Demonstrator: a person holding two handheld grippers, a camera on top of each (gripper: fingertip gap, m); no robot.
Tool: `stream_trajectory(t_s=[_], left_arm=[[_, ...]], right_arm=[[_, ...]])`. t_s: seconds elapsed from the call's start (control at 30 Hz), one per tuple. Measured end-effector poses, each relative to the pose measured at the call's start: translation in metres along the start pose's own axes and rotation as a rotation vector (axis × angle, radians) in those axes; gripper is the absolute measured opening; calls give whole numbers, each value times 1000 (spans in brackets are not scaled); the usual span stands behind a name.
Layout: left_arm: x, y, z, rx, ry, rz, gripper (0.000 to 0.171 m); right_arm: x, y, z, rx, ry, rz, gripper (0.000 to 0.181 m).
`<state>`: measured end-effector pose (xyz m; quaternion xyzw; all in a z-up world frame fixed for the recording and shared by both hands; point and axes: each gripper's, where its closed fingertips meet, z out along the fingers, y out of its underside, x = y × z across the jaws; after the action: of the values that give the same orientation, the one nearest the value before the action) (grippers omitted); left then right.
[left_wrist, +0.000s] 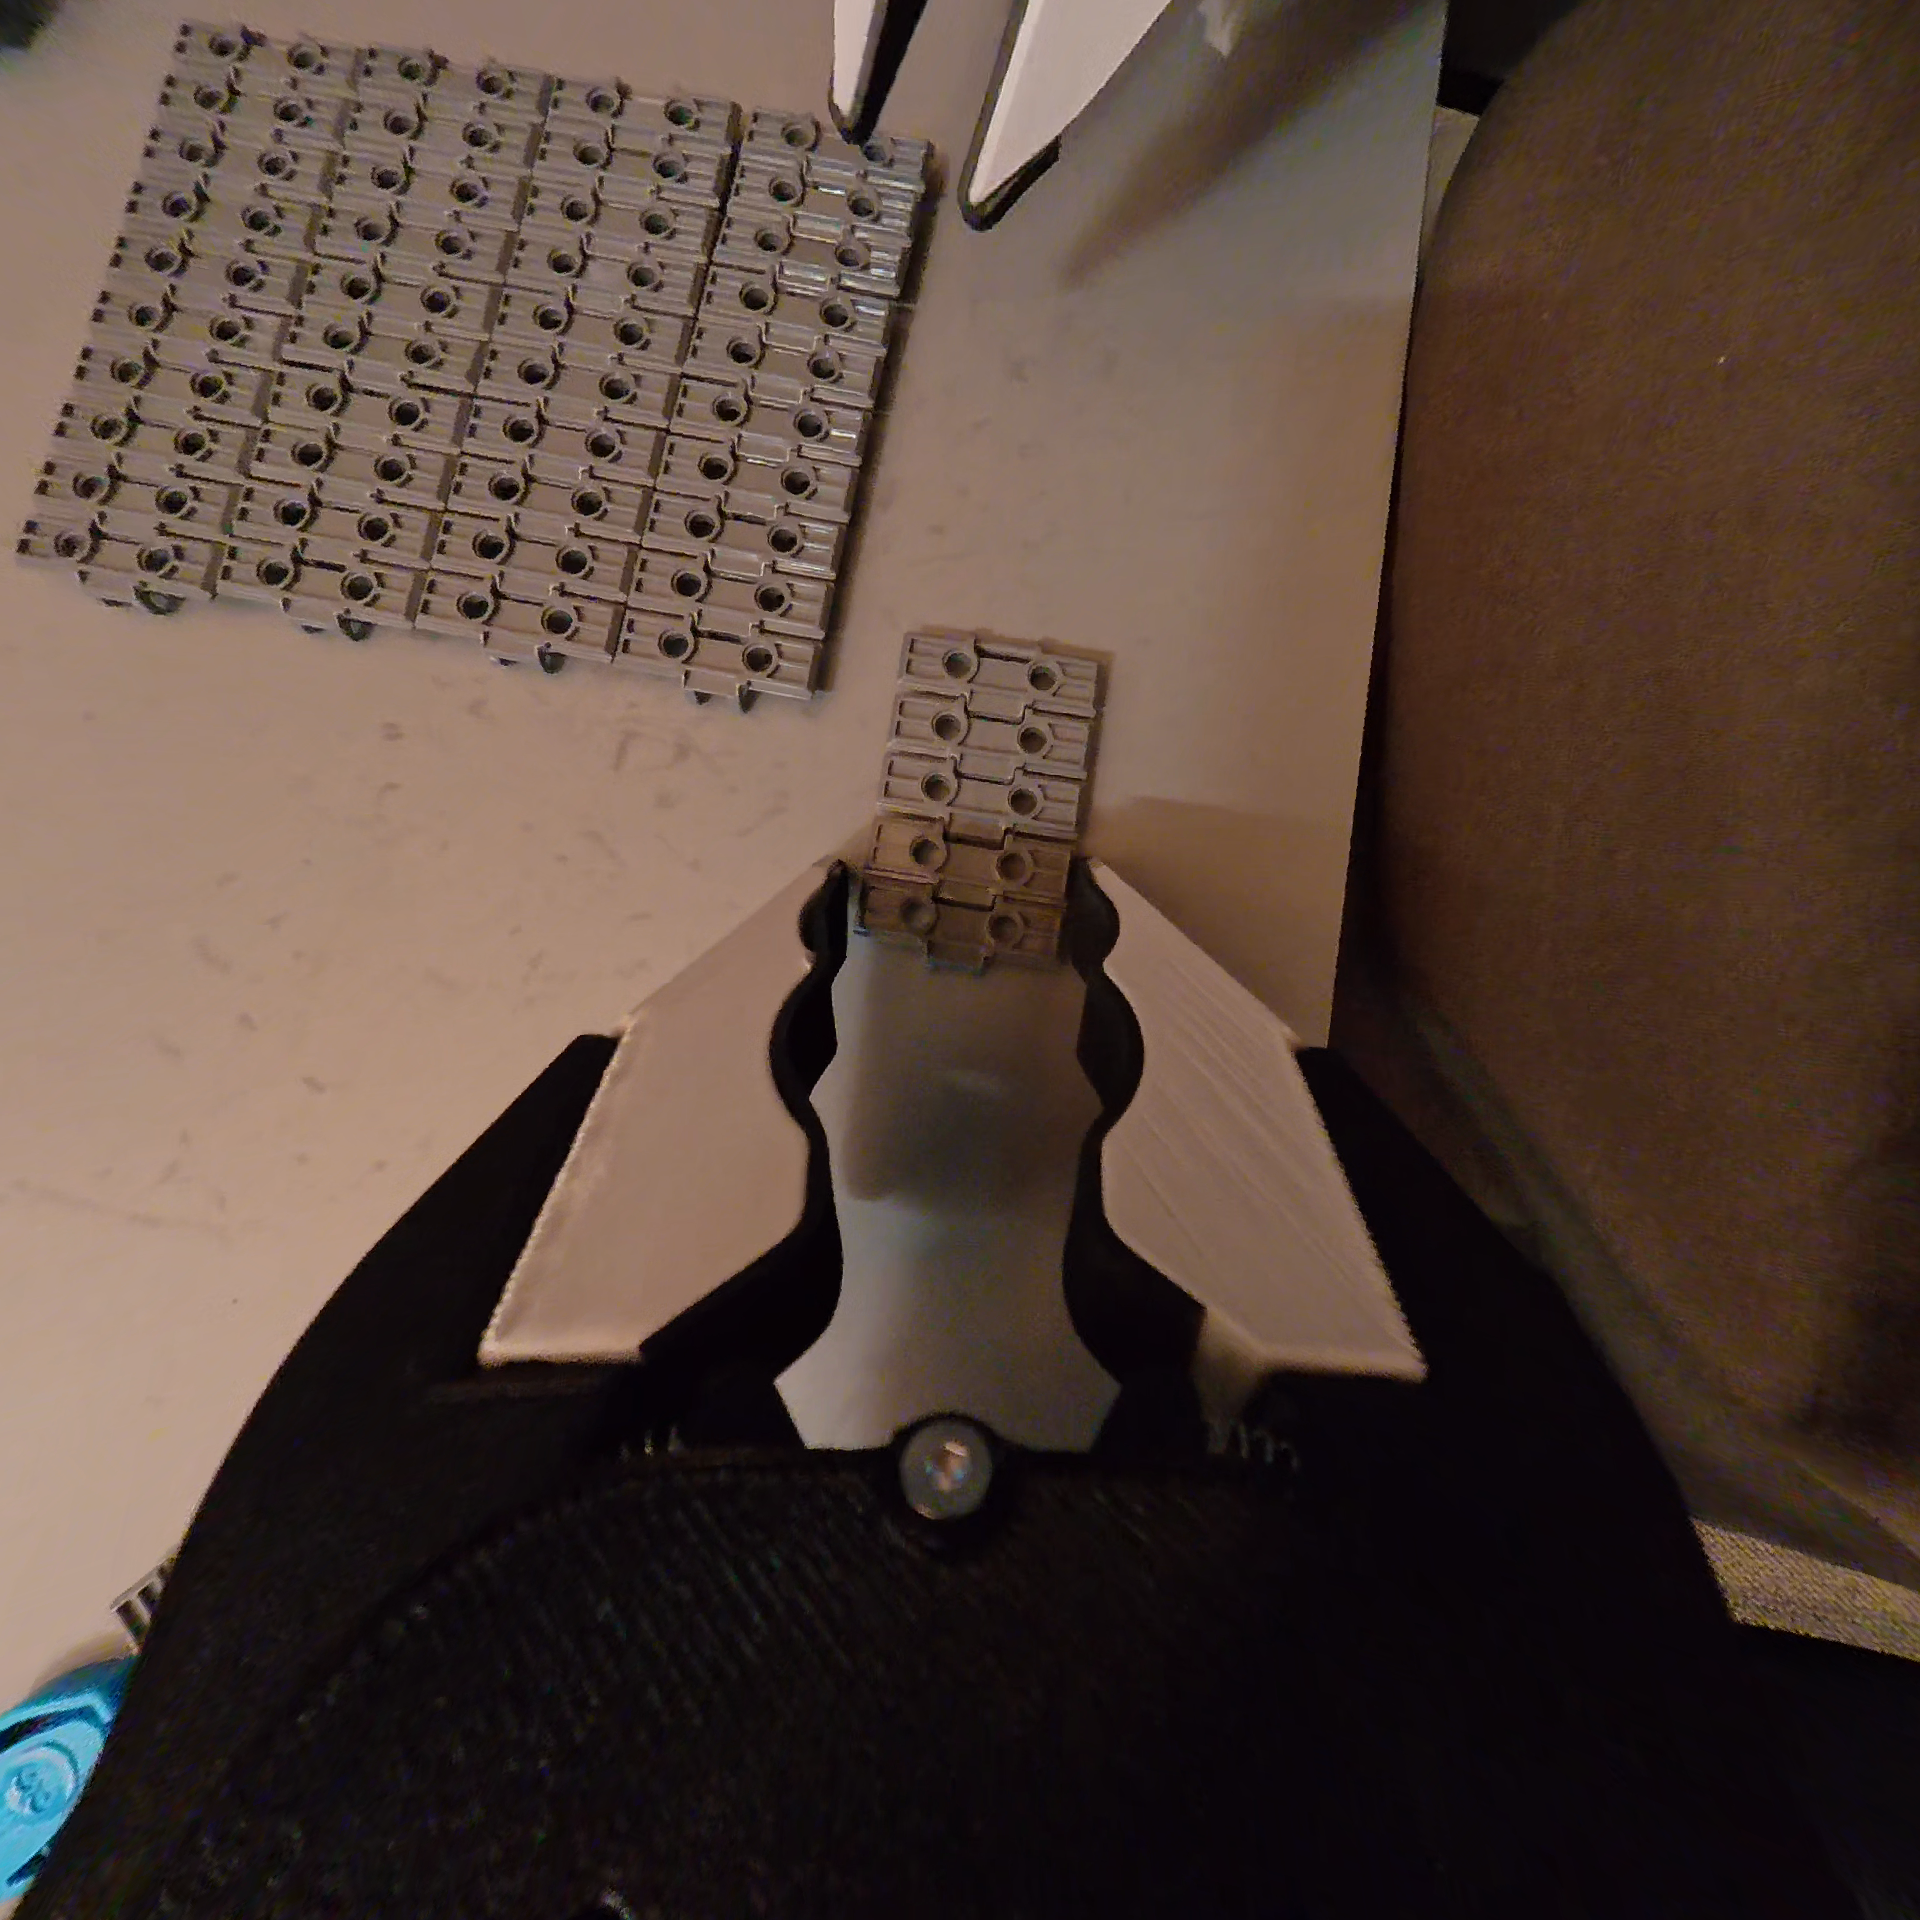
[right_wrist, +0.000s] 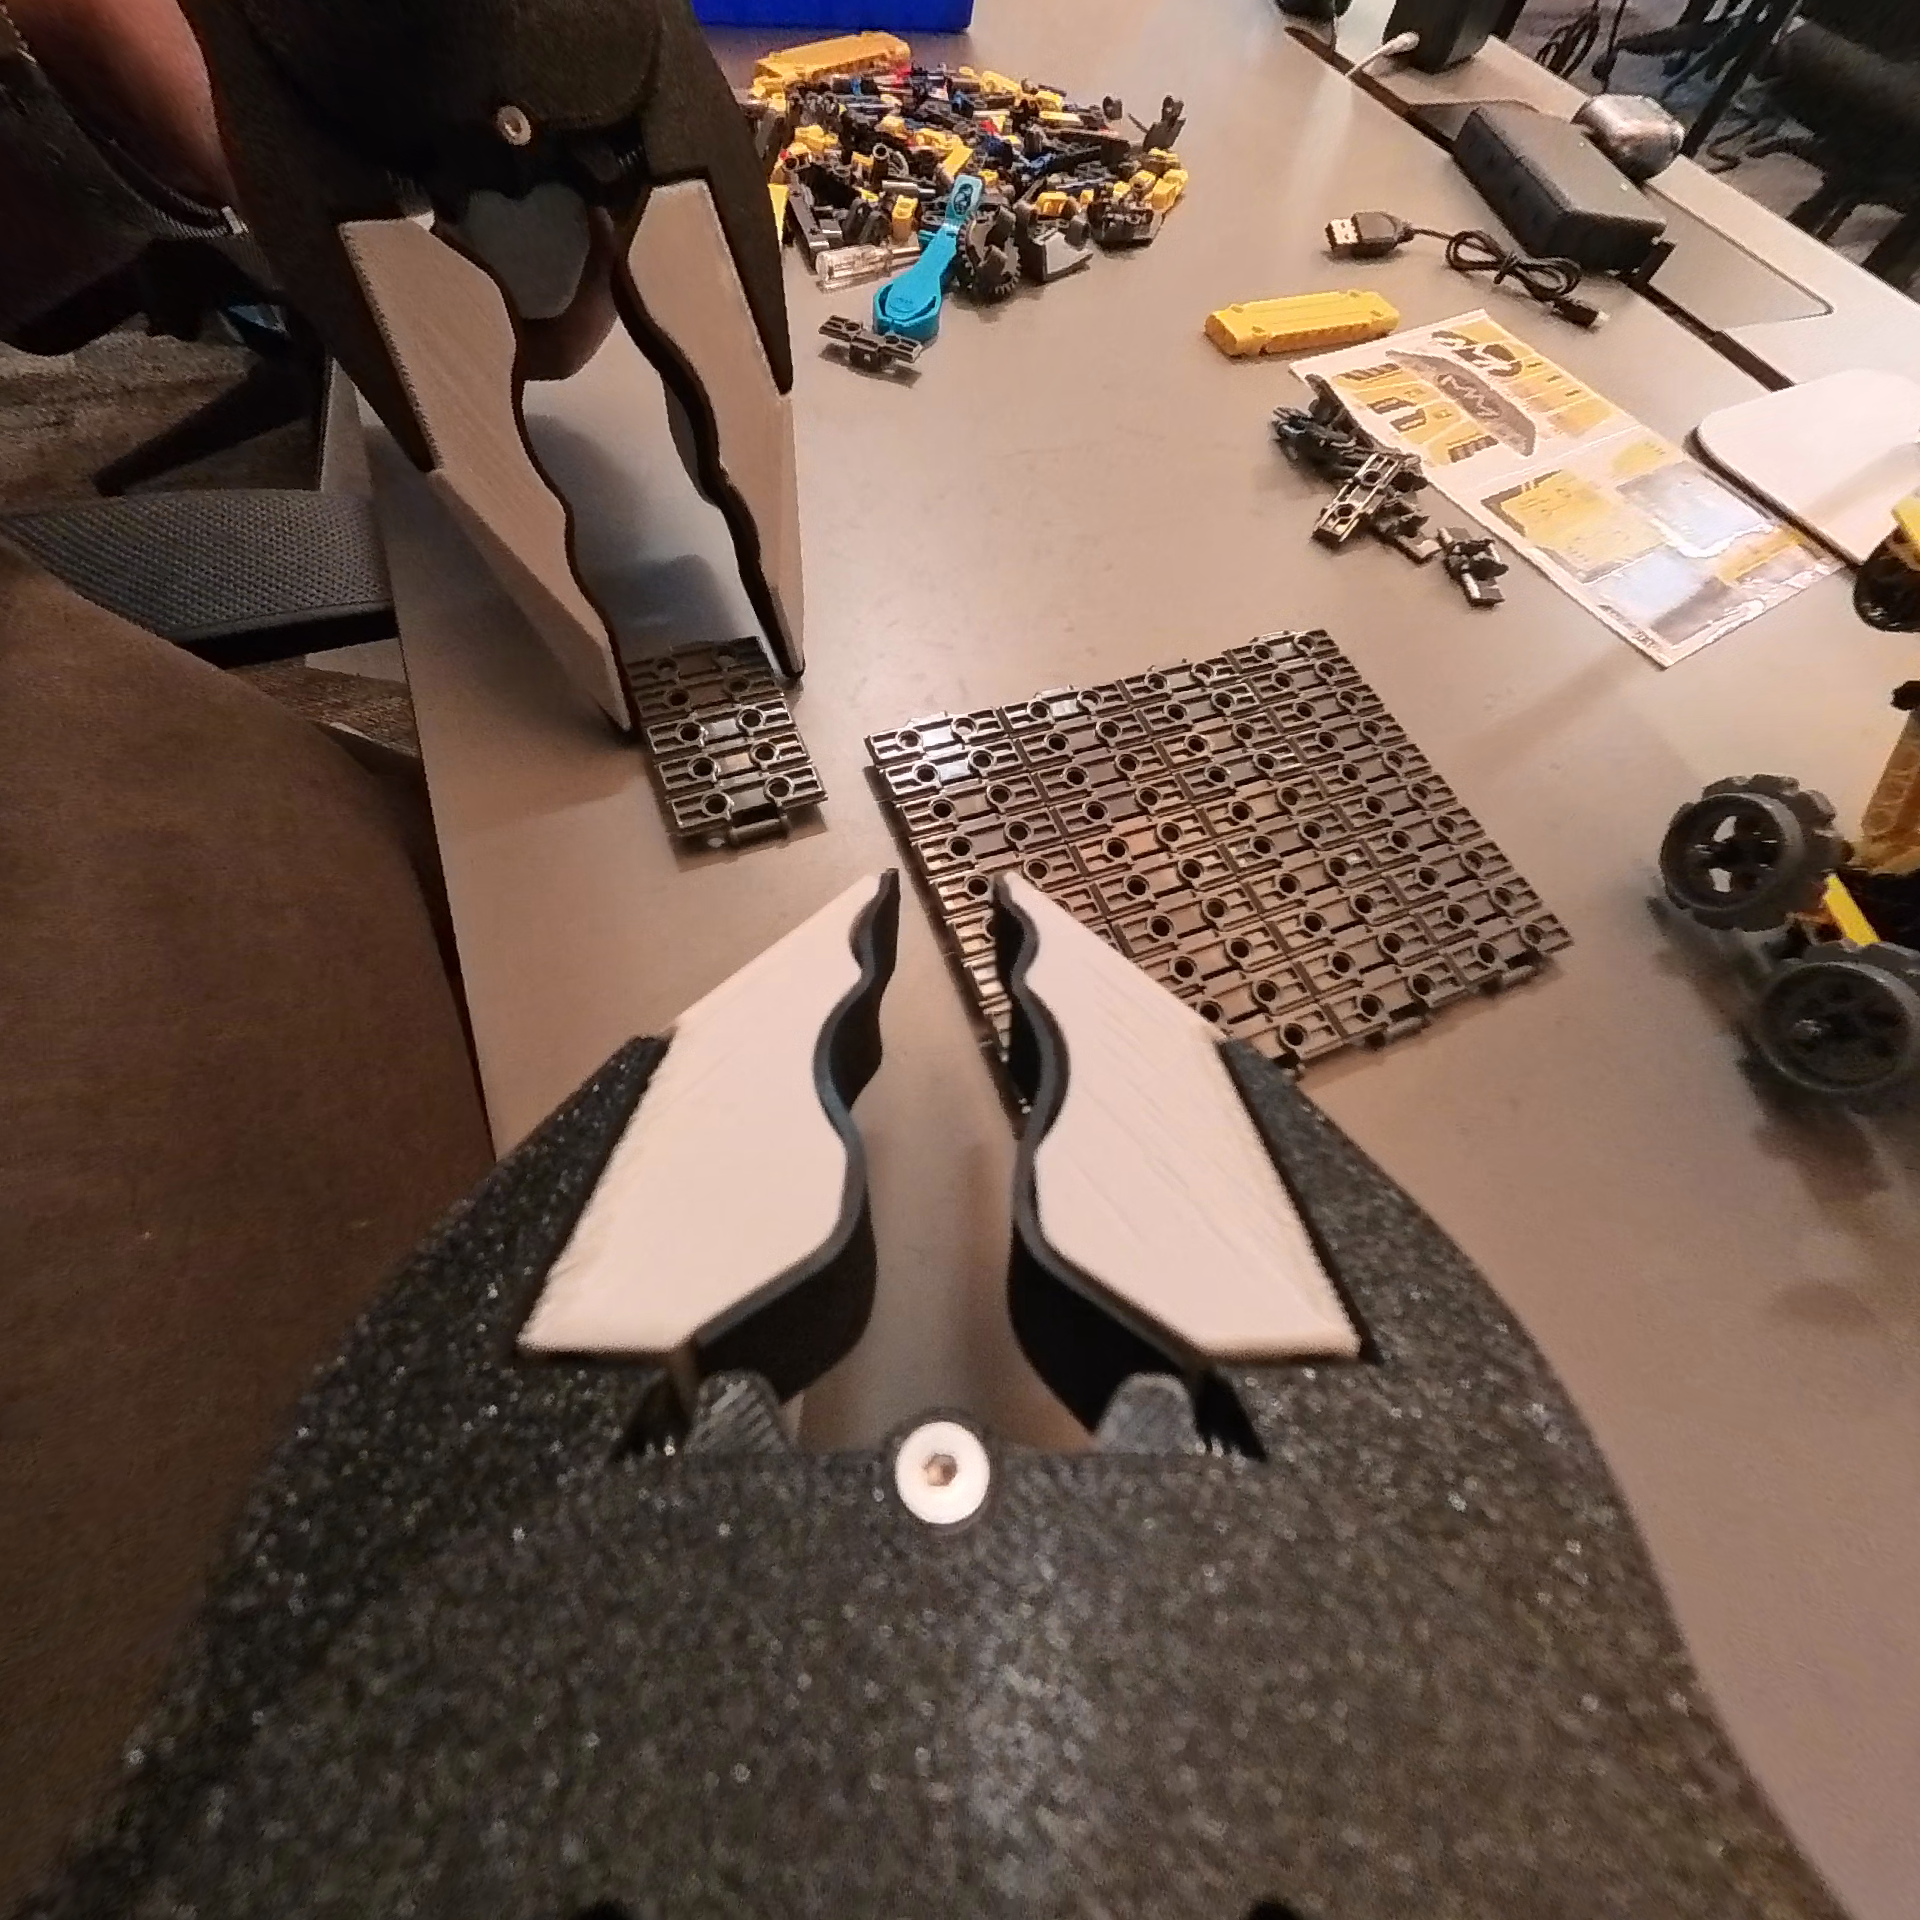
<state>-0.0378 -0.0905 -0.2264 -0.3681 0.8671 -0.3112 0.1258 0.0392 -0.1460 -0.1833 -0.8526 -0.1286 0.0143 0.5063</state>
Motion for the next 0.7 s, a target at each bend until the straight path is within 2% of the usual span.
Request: stream_trajectory(t_s=[0.3,0.43,0.57,0.7], left_arm=[[-6,-6,-14,25,-30,-10,48],[-38,0,-22,21,-141,-81,45],[-68,-11,-35,110,-200,-157,45],[-132,-26,-57,167,-411,-266,43]], right_arm=[[3,-4,-3,32,17,10,17],[17,-19,-12,134,92,31,17],[31,-32,-23,226,140,73,16],[42,-44,-26,296,139,104,16]])
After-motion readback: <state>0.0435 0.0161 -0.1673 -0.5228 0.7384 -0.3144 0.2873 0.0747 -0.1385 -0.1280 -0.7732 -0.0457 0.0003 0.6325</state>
